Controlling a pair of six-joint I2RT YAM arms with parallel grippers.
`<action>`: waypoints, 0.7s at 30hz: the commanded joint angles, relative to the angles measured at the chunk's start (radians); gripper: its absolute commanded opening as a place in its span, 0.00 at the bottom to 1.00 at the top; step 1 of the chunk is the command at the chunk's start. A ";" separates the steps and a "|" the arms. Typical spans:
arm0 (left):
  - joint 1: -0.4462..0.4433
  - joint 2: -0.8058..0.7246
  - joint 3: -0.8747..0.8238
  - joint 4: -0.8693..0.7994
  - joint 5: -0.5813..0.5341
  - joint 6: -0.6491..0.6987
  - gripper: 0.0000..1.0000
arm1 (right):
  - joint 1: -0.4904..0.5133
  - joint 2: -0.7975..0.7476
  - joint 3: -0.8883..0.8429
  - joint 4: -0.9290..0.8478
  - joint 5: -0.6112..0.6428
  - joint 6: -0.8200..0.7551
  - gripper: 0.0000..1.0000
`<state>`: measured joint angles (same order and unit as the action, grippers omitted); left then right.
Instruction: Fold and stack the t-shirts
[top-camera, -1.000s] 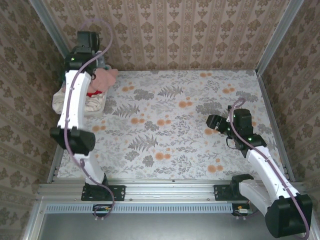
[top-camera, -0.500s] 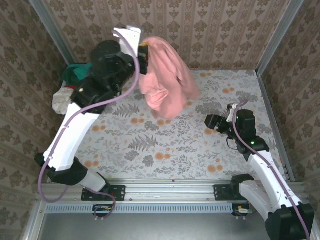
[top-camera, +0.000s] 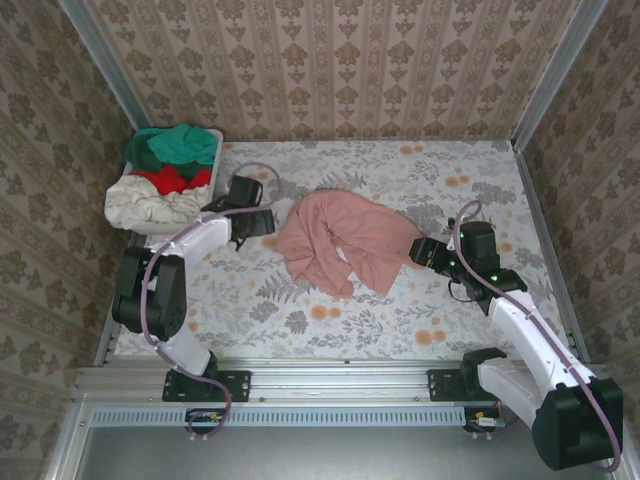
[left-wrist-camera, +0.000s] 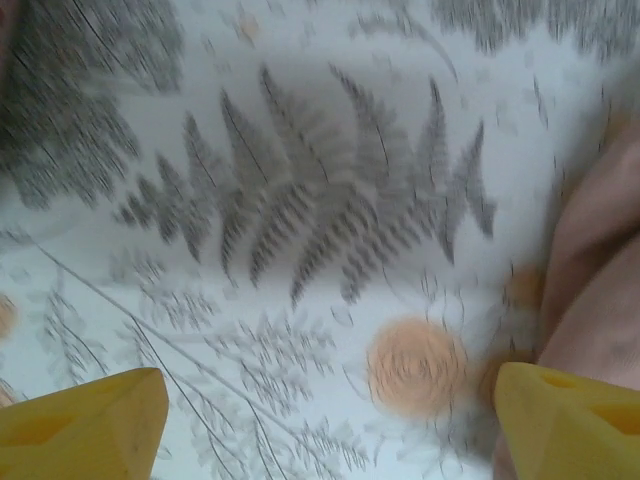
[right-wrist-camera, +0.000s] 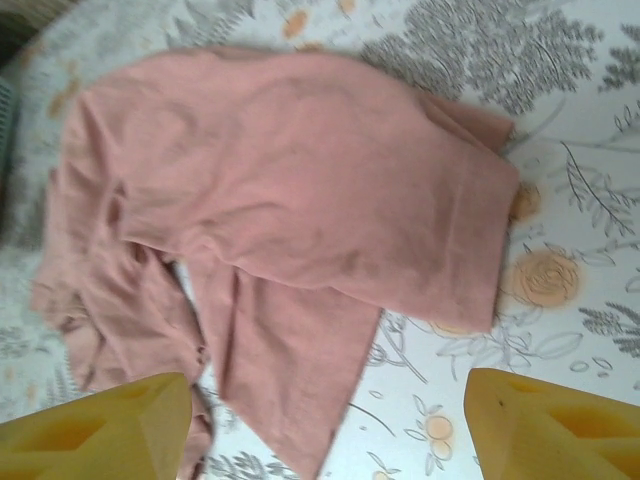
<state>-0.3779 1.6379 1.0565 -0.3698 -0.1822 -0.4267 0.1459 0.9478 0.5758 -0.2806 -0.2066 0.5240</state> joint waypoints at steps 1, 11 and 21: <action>-0.143 -0.139 -0.039 0.082 -0.032 0.054 0.87 | 0.045 0.028 -0.027 -0.057 0.112 0.012 0.74; -0.549 -0.050 -0.112 0.187 -0.018 0.097 0.67 | 0.205 0.275 0.002 0.044 0.186 0.074 0.69; -0.572 0.093 -0.188 0.319 0.124 0.050 0.77 | 0.409 0.377 -0.033 0.143 0.250 0.182 0.65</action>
<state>-0.9485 1.7218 0.8856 -0.1204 -0.1181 -0.3523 0.5293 1.2766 0.5457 -0.1730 -0.0029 0.6632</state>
